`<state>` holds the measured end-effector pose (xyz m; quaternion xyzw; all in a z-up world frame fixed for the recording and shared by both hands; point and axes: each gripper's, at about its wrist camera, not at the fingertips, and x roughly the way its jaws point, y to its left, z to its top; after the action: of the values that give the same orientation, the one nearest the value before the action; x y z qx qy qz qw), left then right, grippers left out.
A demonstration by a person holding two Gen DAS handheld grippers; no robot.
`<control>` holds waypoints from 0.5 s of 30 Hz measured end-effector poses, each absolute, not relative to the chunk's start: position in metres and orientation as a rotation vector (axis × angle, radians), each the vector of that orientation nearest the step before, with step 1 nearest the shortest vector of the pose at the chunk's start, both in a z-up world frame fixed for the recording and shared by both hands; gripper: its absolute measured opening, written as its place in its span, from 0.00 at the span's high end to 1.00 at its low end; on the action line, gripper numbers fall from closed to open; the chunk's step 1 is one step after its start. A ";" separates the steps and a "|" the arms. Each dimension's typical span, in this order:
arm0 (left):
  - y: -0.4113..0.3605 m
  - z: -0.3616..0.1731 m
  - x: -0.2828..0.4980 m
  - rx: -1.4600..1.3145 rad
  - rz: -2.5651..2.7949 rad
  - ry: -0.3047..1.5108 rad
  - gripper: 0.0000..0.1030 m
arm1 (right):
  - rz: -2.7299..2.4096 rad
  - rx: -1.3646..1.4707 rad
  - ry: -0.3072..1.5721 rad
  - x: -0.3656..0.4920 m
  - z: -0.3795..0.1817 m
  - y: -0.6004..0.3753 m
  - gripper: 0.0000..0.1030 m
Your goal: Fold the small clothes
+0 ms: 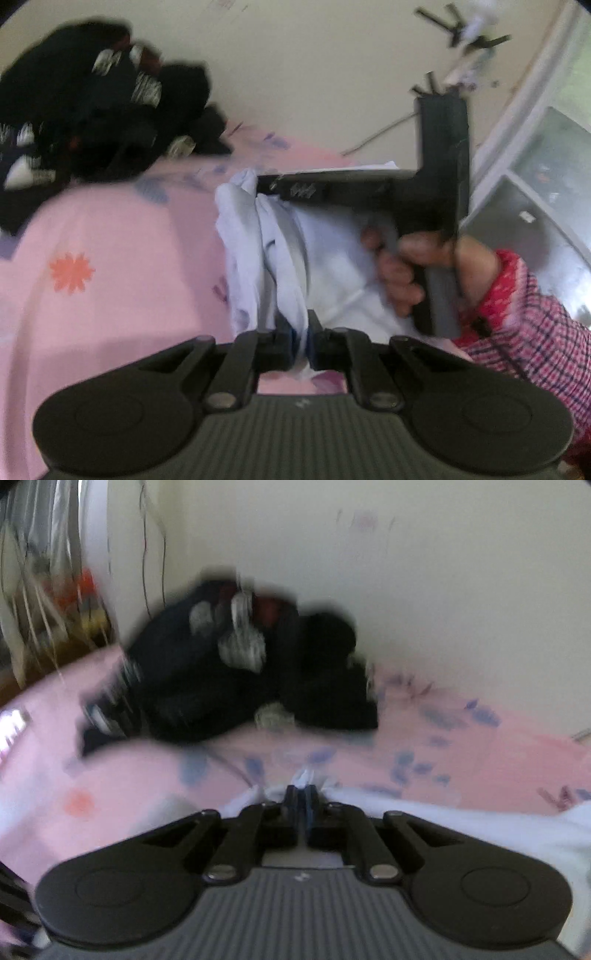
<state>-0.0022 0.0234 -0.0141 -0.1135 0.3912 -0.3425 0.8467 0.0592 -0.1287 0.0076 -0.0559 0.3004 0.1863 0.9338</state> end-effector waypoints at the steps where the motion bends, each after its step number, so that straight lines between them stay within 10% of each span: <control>1: 0.024 -0.015 0.000 -0.249 -0.725 0.830 0.91 | 0.382 -0.101 0.615 0.060 0.009 -0.130 1.00; 6: 0.031 -0.011 0.009 -0.279 -0.735 0.867 0.89 | 0.389 -0.013 0.603 0.054 0.016 -0.146 0.99; 8: 0.033 -0.002 0.006 -0.264 -0.725 0.849 0.80 | 0.434 0.113 0.539 0.034 0.031 -0.166 0.49; 9: 0.035 0.005 0.000 -0.247 -0.727 0.824 0.61 | 0.442 0.161 0.496 0.020 0.042 -0.176 0.45; 11: 0.033 0.018 -0.006 -0.209 -0.727 0.759 0.31 | 0.408 0.190 0.421 -0.007 0.053 -0.193 0.47; 15: 0.018 0.040 -0.009 -0.085 -0.666 0.672 0.25 | 0.331 0.264 0.379 -0.053 0.053 -0.230 0.47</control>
<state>-0.0092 0.0185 0.0402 -0.0411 0.3235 -0.3204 0.8894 -0.0526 -0.2303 0.0526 0.1305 0.1867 0.1633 0.9599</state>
